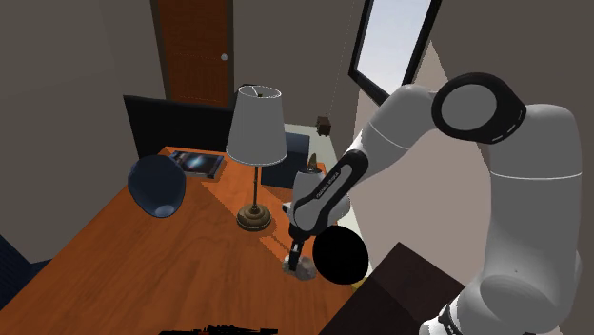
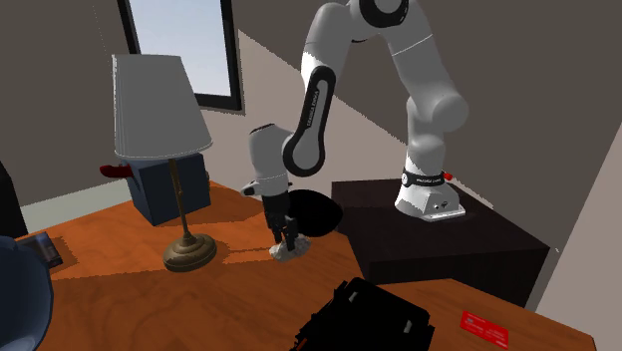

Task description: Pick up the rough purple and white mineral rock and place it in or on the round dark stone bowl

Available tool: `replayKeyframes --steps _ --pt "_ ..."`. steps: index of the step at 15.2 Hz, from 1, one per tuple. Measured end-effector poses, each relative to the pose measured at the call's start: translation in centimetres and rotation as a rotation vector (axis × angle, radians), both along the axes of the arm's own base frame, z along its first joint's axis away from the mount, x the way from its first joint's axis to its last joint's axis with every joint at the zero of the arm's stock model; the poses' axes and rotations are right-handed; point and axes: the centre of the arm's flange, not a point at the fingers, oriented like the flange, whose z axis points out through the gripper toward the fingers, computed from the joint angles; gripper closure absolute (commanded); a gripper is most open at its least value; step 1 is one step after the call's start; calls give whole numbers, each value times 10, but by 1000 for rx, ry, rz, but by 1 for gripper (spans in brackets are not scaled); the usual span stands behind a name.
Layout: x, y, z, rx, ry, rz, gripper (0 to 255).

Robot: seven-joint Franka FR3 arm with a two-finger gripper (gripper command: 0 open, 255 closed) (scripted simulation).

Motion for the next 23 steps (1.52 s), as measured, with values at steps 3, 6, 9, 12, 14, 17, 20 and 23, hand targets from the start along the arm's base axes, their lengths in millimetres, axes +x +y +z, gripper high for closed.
replayKeyframes --steps 3,6,9,12,14,17,20,23 --pt "-3 3 4 1 7 3 255" --pt "-5 3 18 2 10 6 255" --pt "-4 4 34 2 10 6 255" --pt "-5 4 49 2 10 6 255" --pt "-4 4 60 2 10 6 255" --pt "-4 3 76 2 10 6 255" --pt "-4 3 92 2 10 6 255" --pt "-4 2 108 2 10 6 255"
